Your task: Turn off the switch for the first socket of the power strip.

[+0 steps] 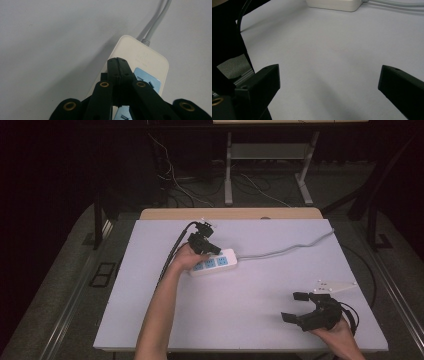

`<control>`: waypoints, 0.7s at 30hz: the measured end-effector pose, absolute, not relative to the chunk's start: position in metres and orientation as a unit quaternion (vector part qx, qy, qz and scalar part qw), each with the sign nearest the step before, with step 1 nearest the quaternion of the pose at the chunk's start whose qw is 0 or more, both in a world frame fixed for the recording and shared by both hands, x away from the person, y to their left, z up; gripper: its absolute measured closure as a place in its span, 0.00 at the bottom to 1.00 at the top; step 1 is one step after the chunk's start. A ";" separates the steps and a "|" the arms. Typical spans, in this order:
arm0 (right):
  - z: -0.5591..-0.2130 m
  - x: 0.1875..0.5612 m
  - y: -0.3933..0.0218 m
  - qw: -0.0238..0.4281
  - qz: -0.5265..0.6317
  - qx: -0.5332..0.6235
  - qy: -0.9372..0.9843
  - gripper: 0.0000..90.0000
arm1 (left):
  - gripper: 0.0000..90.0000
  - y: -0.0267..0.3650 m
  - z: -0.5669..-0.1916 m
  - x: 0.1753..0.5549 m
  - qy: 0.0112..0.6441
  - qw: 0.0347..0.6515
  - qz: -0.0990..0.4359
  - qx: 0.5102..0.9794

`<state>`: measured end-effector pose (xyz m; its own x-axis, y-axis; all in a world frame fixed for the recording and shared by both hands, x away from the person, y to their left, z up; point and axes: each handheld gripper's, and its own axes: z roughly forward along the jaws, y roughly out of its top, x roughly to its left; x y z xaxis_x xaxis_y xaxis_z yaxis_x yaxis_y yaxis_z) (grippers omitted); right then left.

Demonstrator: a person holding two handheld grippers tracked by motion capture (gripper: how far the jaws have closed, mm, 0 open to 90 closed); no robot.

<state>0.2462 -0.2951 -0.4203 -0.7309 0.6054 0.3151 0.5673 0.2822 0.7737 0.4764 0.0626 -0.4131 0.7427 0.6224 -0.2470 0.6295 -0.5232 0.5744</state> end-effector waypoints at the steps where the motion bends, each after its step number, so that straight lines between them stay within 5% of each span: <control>1: -0.420 0.246 -0.295 0.020 0.475 0.366 0.800 0.04 | 0.99 0.063 -0.413 0.477 0.359 0.332 -0.006 0.872; 21: -0.420 0.247 -0.299 0.022 0.476 0.370 0.797 0.04 | 1.00 0.044 -0.405 0.474 0.343 0.271 0.036 0.899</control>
<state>0.2472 -0.2989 -0.4197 -0.7256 0.6108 0.3169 0.5687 0.2729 0.7760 0.4743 0.0439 -0.4052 0.7626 0.6354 -0.1215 0.5968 -0.6187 0.5110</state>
